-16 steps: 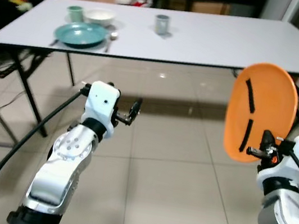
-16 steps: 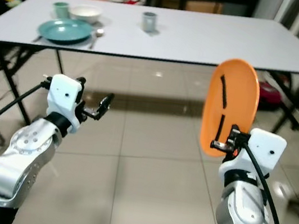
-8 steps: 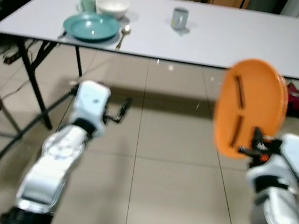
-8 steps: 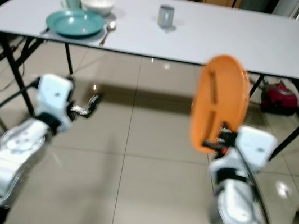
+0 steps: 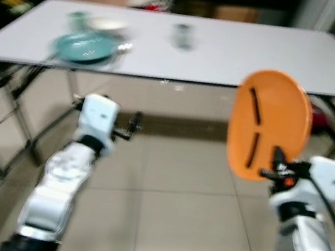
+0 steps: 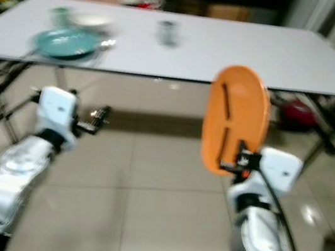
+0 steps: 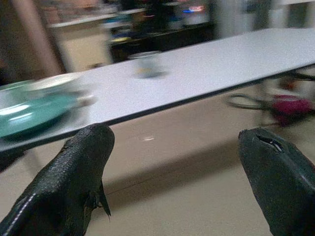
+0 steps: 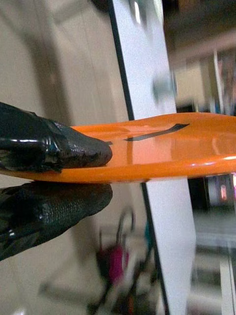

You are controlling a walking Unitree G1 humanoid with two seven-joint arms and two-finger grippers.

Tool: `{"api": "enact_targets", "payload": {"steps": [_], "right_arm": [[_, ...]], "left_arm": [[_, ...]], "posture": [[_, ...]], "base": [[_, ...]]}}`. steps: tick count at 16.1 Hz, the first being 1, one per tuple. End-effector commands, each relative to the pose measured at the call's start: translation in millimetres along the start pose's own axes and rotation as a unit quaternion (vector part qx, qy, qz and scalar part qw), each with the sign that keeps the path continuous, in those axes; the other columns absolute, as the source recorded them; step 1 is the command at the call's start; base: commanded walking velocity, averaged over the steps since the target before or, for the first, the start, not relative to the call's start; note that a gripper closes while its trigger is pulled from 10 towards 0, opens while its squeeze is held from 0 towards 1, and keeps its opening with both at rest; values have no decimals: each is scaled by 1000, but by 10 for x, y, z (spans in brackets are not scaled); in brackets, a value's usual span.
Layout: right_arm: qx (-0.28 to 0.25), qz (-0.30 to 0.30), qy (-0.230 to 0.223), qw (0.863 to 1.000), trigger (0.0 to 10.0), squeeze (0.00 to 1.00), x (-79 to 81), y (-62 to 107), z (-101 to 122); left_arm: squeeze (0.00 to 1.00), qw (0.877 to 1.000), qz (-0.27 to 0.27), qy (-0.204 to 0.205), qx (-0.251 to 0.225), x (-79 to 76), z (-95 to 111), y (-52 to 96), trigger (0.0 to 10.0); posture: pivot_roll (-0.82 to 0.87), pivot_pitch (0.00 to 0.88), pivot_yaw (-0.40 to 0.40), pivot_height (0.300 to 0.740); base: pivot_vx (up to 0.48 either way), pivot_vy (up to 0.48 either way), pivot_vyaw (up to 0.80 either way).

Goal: Setting the table

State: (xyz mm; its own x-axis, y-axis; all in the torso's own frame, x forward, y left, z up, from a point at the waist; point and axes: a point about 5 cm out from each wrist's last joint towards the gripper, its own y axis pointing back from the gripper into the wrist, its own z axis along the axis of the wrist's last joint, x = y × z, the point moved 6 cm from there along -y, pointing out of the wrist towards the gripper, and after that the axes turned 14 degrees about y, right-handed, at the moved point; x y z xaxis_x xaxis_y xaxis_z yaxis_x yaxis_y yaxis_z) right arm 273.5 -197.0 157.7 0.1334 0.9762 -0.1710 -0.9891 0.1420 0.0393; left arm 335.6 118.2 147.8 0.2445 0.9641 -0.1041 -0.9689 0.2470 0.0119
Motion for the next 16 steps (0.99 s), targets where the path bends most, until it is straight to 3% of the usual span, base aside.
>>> {"api": "enact_targets", "payload": {"steps": [1,9,16], "right_arm": [[-25,6,-8,1000,10000,0,28,-6,119],[-28,6,-17,999,10000,0,-50,-111,145],[-25,29,-25,999,10000,0,35,-111,133]], "left_arm": [[0,1000,8,-15,-4,74,41,-3,10000],[0,1000,12,-12,-7,60,36,-2,10000],[0,999,27,-16,-11,124,46,19,10000]], "posture": [[-37,0,28,740],[-9,0,9,740],[-5,0,-1,740]], "base": [[356,0,0],[355,0,0],[358,0,0]]}}
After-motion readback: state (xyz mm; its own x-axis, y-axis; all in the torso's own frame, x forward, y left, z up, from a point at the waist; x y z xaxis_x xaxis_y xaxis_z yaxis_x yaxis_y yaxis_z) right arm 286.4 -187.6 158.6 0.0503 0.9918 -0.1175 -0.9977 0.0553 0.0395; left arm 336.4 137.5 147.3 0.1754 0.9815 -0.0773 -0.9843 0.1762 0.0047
